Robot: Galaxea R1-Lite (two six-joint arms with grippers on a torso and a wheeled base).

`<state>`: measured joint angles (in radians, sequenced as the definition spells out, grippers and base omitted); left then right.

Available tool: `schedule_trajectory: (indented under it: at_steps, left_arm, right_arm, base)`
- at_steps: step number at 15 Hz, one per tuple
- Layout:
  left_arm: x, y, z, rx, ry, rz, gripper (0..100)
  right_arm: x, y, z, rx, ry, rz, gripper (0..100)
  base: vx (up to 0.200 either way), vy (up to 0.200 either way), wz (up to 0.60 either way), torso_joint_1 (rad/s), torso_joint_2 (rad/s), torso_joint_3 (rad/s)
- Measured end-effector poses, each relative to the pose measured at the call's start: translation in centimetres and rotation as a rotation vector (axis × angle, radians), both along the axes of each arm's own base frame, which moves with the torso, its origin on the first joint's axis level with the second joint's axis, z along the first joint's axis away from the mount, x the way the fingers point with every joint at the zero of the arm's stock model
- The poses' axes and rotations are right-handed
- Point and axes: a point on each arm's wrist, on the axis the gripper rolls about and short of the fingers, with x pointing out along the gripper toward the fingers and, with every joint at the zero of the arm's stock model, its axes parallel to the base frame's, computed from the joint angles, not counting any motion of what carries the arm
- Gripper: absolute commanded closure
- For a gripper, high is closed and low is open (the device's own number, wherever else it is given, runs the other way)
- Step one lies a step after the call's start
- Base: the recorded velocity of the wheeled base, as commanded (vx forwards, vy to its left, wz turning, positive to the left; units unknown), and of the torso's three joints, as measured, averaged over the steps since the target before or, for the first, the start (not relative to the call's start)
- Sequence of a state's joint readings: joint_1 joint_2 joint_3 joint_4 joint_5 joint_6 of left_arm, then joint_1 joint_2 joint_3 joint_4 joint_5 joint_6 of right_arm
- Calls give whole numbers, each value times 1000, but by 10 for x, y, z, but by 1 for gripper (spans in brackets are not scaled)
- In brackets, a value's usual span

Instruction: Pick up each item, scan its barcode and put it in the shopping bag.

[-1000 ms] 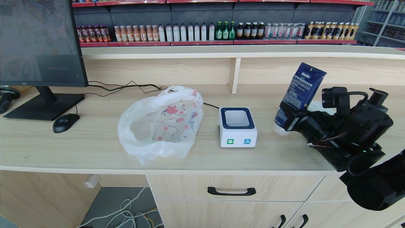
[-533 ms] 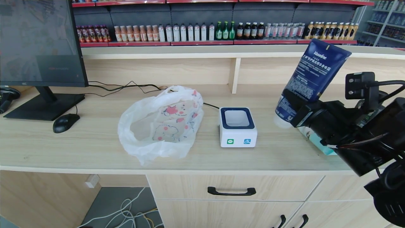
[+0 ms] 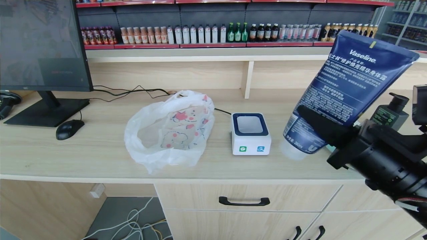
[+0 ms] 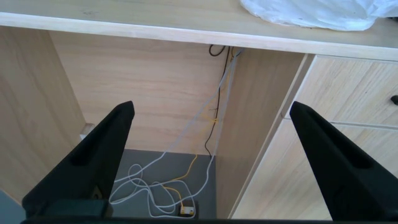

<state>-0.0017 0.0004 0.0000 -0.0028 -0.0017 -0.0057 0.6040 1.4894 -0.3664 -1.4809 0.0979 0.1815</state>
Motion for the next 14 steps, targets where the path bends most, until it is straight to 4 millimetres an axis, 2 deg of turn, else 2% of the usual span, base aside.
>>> schedule_trajectory:
  at_steps: [4,8,11,14]
  left_arm:
    - [0,0,0,0,0,0,0]
    - [0,0,0,0,0,0,0]
    - [0,0,0,0,0,0,0]
    - [0,0,0,0,0,0,0]
  right_arm:
    - [-25,-6,-2,77,66,160,100]
    - [-47,1,7,247,163,351,100]
    - [-54,5,12,319,212,436,100]
    - [-52,12,15,339,228,466,100]
  base:
    - [0,0,0,0,0,0]
    - [0,0,0,0,0,0]
    - [0,0,0,0,0,0]
    - [0,0,0,0,0,0]
